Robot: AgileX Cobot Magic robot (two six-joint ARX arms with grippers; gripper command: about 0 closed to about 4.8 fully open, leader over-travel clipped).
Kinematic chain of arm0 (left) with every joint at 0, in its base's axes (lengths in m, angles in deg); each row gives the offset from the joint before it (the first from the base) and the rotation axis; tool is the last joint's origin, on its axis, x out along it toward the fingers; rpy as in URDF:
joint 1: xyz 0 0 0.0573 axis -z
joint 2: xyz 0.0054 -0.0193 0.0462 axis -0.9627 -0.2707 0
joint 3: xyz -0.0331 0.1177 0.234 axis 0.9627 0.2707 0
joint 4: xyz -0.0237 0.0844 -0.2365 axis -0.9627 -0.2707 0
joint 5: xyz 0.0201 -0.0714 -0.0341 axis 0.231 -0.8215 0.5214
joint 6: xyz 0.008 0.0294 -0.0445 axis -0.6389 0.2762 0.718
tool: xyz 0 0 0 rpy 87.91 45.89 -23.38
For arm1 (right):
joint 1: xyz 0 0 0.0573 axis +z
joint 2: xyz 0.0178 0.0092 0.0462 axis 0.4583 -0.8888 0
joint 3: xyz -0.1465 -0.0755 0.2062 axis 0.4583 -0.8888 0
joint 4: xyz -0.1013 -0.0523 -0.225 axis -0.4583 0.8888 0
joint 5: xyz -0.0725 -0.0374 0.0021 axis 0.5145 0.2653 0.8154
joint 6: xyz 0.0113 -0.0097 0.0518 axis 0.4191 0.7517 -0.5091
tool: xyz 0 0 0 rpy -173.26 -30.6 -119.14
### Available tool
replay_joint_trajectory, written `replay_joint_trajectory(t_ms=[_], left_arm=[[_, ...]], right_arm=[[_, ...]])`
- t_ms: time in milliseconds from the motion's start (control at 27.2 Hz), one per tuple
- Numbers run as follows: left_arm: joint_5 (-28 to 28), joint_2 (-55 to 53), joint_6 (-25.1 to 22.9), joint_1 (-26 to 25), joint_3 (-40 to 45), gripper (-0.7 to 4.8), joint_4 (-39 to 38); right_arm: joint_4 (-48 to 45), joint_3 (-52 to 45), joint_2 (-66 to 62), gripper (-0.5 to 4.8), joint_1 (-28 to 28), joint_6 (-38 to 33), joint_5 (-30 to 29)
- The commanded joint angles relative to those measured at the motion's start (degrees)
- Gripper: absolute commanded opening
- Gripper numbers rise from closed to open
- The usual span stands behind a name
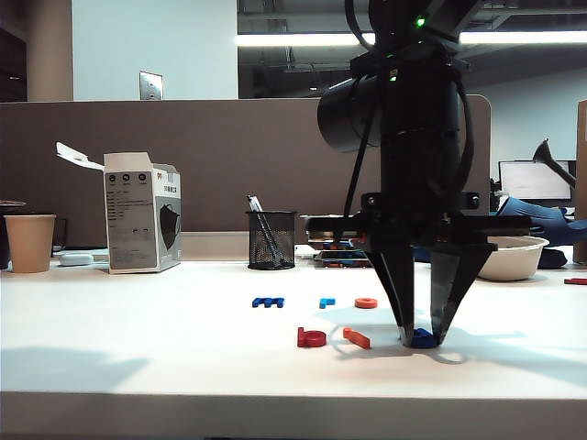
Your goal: Select the appropriate letters from the row of letter magnets placed on the table to arrange into the word "big".
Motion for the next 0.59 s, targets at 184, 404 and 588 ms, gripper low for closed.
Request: replay_joint_trajectory(t_ms=[184, 404, 588], left_arm=[[0.4, 0.1, 0.2, 0.1, -0.1, -0.05, 0.5], [0.4, 0.1, 0.2, 0.1, -0.1, -0.05, 0.5], [0.4, 0.1, 0.2, 0.1, -0.1, -0.05, 0.5]], right_arm=[[0.8, -0.5, -0.7, 1.54, 0.2, -0.1, -0.1], [0.1, -0.5, -0.6, 2.35, 0.2, -0.1, 0.1], [-0.5, -0.4, -0.2, 2.35, 0.2, -0.1, 0.0]])
